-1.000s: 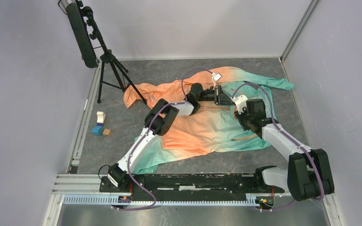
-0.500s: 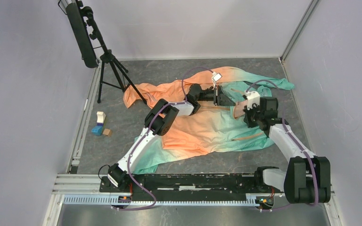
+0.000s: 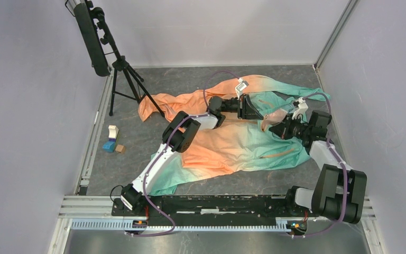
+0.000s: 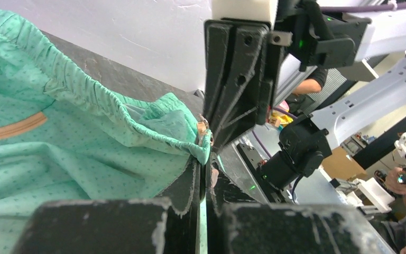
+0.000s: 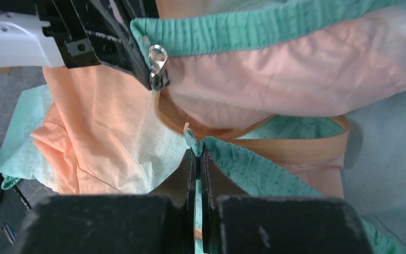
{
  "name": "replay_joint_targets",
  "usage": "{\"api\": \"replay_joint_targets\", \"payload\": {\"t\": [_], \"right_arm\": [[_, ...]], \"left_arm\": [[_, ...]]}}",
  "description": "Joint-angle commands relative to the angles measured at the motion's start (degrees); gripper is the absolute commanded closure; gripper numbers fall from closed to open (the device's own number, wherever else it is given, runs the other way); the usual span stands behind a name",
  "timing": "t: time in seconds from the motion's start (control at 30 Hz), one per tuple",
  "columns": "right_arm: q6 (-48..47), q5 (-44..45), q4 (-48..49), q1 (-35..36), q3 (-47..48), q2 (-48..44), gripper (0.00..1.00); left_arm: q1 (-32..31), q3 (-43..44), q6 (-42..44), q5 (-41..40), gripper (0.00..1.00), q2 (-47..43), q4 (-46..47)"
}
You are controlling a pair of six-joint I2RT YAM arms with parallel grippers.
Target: Zip up the jacket
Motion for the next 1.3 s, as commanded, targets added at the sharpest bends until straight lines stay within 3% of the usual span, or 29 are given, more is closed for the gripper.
{"api": "replay_joint_targets", "payload": {"t": [0.0, 0.37, 1.27], "right_arm": [[2.7, -6.7, 7.4, -1.8, 0.9, 1.4, 1.00], [-4.8, -13.2, 5.1, -1.9, 5.1, 7.0, 1.00], [-1.4, -13.8, 6.6, -2.5, 6.0, 6.4, 1.00]], "left_arm": [[-0.1, 3.3, -4.1, 2.5, 0.98, 1.9, 7.8], [-0.4, 11.8, -13.0, 5.1, 0.98, 6.6, 9.0], [1.7, 13.7, -18.1, 6.2, 0.98, 6.8, 9.0]]}}
